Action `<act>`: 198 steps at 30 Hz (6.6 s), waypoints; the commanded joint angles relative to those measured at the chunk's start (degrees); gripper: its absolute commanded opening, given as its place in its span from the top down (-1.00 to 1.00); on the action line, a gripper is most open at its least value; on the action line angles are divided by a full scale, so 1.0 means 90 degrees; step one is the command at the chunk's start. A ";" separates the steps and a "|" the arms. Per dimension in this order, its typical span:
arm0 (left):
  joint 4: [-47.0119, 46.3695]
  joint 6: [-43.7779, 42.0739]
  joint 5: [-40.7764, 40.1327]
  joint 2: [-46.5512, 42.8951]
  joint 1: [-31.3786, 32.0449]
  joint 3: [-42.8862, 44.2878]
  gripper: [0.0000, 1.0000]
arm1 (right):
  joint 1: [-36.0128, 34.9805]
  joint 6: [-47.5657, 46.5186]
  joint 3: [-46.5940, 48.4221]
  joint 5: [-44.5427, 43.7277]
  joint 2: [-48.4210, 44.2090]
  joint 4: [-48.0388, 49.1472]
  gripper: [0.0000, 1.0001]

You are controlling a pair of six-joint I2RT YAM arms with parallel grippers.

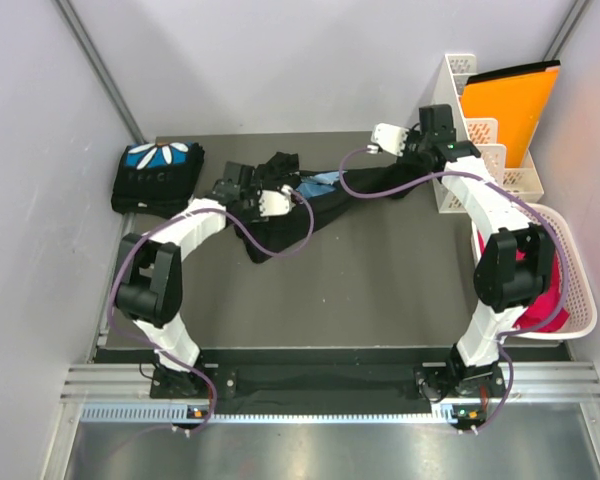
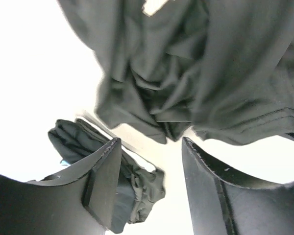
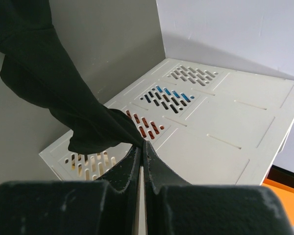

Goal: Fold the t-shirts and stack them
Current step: Flatten the tshirt out

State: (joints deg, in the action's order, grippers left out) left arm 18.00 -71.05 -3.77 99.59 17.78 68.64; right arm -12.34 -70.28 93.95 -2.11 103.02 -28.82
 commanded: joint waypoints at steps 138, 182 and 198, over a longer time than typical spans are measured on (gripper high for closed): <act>0.0598 0.1810 -0.0245 -0.1700 -0.0013 0.2129 1.00 | -0.0074 0.0192 0.0088 -0.1289 0.0155 0.1630 1.00; -0.4627 0.1791 -0.0266 -0.3097 -0.0452 0.1601 1.00 | 0.0414 0.1667 -0.0146 -0.0108 -0.3096 0.4754 1.00; -0.3534 0.0277 -0.0157 -0.2492 -0.0413 0.2285 1.00 | 0.0150 0.1062 0.0372 -0.0117 -0.2815 0.4941 1.00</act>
State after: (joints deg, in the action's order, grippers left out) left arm -18.00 -63.22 -3.51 74.22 14.20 89.78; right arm -10.39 -57.49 96.64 -2.90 74.72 13.96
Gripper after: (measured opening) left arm 0.013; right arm 0.007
